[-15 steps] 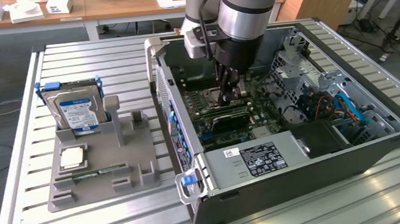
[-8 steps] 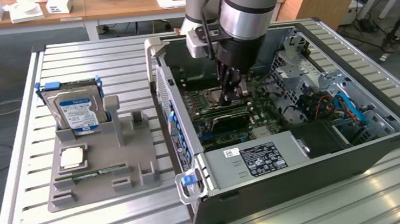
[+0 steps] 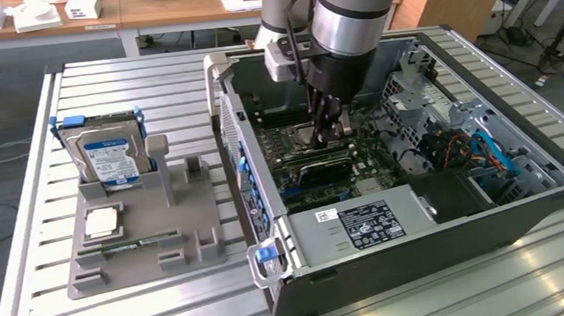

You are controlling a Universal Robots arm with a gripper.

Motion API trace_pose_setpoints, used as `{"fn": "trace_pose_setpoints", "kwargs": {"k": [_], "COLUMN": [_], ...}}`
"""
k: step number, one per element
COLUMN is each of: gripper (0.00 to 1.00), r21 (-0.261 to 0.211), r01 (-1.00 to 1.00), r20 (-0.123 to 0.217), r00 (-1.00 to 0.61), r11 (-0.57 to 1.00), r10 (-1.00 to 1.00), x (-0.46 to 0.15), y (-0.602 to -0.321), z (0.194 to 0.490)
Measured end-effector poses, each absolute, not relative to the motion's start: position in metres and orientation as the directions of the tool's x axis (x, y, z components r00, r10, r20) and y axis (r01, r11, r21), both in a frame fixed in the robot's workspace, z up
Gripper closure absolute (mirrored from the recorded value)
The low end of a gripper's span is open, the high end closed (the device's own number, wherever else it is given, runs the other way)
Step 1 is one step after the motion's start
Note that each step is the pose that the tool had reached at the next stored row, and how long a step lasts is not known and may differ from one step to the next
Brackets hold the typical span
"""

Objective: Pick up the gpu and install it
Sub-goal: 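Press down on the gpu until it lock into place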

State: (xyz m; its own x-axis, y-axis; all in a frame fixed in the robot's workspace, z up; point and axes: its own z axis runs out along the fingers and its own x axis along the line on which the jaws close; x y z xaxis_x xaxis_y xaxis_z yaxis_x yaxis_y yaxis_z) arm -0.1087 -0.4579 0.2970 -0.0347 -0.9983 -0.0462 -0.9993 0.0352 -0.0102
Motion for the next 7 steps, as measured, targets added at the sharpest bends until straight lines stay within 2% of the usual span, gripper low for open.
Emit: {"fn": "trace_pose_setpoints", "kwargs": {"k": [7], "gripper": [0.89], "r21": [-0.01], "r01": [-0.999], "r20": [-0.046], "r00": [-0.035], "r11": [0.035], "r10": [-0.998], "x": [-0.1079], "y": [-0.4579], "z": [0.2971]}}
